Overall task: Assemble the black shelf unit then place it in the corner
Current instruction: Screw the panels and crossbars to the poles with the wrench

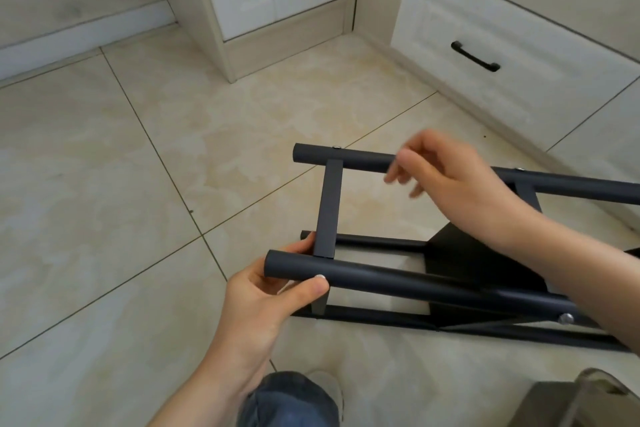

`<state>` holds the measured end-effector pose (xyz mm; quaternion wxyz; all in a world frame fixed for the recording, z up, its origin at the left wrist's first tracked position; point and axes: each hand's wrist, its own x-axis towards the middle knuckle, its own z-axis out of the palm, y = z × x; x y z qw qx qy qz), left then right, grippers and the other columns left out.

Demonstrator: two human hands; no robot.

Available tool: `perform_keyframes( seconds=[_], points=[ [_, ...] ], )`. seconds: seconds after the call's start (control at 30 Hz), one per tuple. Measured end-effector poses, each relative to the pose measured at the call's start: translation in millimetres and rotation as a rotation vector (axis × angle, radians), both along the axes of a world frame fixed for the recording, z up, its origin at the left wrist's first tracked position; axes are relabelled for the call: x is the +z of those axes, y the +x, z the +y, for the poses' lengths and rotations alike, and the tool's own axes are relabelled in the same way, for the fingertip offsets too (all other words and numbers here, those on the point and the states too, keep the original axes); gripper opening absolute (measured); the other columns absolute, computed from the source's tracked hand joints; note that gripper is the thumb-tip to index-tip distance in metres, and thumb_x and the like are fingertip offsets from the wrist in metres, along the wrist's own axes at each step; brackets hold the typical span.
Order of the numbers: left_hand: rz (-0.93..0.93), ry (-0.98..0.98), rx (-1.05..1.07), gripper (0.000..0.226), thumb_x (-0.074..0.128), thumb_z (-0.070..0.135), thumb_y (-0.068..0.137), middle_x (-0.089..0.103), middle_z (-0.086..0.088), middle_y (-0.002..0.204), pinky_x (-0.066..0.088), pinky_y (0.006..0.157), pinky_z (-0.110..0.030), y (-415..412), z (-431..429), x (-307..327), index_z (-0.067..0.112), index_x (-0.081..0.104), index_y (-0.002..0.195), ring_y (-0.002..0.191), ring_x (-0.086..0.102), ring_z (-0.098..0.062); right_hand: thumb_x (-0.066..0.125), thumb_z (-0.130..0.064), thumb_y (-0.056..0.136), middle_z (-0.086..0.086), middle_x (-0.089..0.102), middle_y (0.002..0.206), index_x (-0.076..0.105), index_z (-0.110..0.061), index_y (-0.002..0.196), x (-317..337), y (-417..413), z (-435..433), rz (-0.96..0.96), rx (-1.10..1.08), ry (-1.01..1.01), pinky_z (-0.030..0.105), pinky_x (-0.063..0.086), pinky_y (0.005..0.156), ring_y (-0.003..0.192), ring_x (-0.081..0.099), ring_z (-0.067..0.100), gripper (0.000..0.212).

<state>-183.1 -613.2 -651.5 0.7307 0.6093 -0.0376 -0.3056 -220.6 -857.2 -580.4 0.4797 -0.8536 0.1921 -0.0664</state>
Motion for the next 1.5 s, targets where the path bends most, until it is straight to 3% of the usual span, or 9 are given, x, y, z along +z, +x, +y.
perform_keyframes(
  seconds=[0.1, 0.37, 0.47, 0.6, 0.77, 0.87, 1.13, 1.3, 1.5],
  points=[
    [-0.068, 0.037, -0.035, 0.058, 0.09, 0.028, 0.046, 0.078, -0.001, 0.107, 0.056, 0.075, -0.015, 3.1, 6.0, 1.8, 0.034, 0.079, 0.103, 0.096, 0.074, -0.011, 0.047, -0.033, 0.102, -0.011, 0.064, 0.093, 0.059, -0.019, 0.099, -5.7, 27.8, 6.1, -0.013, 0.016, -0.166, 0.015, 0.044, 0.072, 0.085, 0.058, 0.004, 0.019],
    [-0.527, 0.387, -0.29, 0.042, 0.087, 0.049, 0.056, 0.075, 0.021, 0.097, 0.048, 0.078, -0.006, 21.3, 19.7, 19.9, 0.047, 0.074, 0.096, 0.093, 0.07, 0.0, 0.035, -0.04, 0.105, 0.003, 0.068, 0.101, 0.05, -0.017, 0.107, -21.0, 60.8, 19.8, 0.072, 0.052, -0.314, 0.047, 0.048, 0.085, 0.094, 0.058, 0.03, 0.027],
    [-0.821, 0.564, -0.408, 0.029, 0.068, 0.067, 0.067, 0.071, 0.024, 0.088, 0.047, 0.074, -0.012, 31.1, 22.4, 31.3, 0.045, 0.07, 0.086, 0.087, 0.065, 0.0, 0.03, -0.041, 0.106, 0.004, 0.067, 0.096, 0.046, -0.017, 0.107, -23.9, 63.4, 18.9, 0.118, 0.07, -0.38, 0.044, 0.046, 0.077, 0.088, 0.057, 0.033, 0.029],
    [-1.15, 0.876, -0.821, 0.044, 0.026, 0.083, 0.076, 0.052, 0.015, 0.078, 0.037, 0.066, -0.026, 46.6, 16.1, 51.2, 0.043, 0.043, 0.082, 0.076, 0.05, -0.006, 0.027, -0.041, 0.105, 0.003, 0.07, 0.081, 0.046, -0.019, 0.107, -24.4, 70.2, 16.7, 0.185, 0.081, -0.417, 0.041, 0.042, 0.07, 0.078, 0.059, 0.027, 0.029],
    [-1.114, 0.901, -1.078, 0.047, 0.021, 0.082, 0.078, 0.052, 0.013, 0.079, 0.036, 0.062, -0.024, 60.1, 4.8, 58.8, 0.038, 0.031, 0.085, 0.075, 0.049, -0.008, 0.026, -0.037, 0.106, 0.006, 0.057, 0.079, 0.044, -0.012, 0.103, -29.2, 85.1, 26.6, 0.197, 0.108, -0.464, 0.038, 0.036, 0.059, 0.069, 0.056, 0.028, 0.03],
    [-1.072, 0.826, -1.071, 0.043, 0.026, 0.082, 0.08, 0.052, 0.01, 0.075, 0.039, 0.062, -0.027, 61.9, 9.8, 52.5, 0.039, 0.03, 0.085, 0.074, 0.049, -0.01, 0.026, -0.036, 0.106, 0.002, 0.05, 0.074, 0.042, -0.013, 0.102, -34.7, 88.3, 34.9, 0.189, 0.086, -0.527, 0.035, 0.022, 0.051, 0.065, 0.045, 0.022, 0.029],
    [-1.245, 0.572, -0.796, 0.039, 0.051, 0.063, 0.088, 0.046, 0.004, 0.059, 0.031, 0.075, -0.01, 56.1, 15.6, 27.4, 0.027, 0.04, 0.078, 0.06, 0.045, -0.022, 0.027, -0.039, 0.105, -0.002, 0.055, 0.079, 0.049, -0.017, 0.107, -33.4, 84.1, 32.1, 0.157, 0.064, -0.441, 0.038, 0.03, 0.064, 0.083, 0.052, 0.032, 0.031],
    [-1.27, 0.52, -0.682, 0.036, 0.055, 0.061, 0.087, 0.043, 0.009, 0.057, 0.047, 0.098, -0.039, 53.6, 19.8, 14.7, 0.03, 0.038, 0.081, 0.055, 0.034, -0.011, 0.027, -0.041, 0.105, -0.002, 0.054, 0.079, 0.048, -0.018, 0.109, -35.8, 82.1, 37.4, 0.144, 0.043, -0.495, 0.037, 0.029, 0.066, 0.081, 0.051, 0.033, 0.032],
    [-1.308, 0.513, -0.632, 0.04, 0.059, 0.062, 0.084, 0.046, 0.008, 0.067, 0.034, 0.068, -0.024, 52.3, 19.7, 12.3, 0.026, 0.044, 0.08, 0.063, 0.041, -0.014, 0.026, -0.039, 0.105, -0.001, 0.054, 0.076, 0.048, -0.017, 0.108, -36.0, 81.8, 39.9, 0.148, 0.036, -0.519, 0.038, 0.027, 0.063, 0.078, 0.05, 0.034, 0.031]
  ],
)
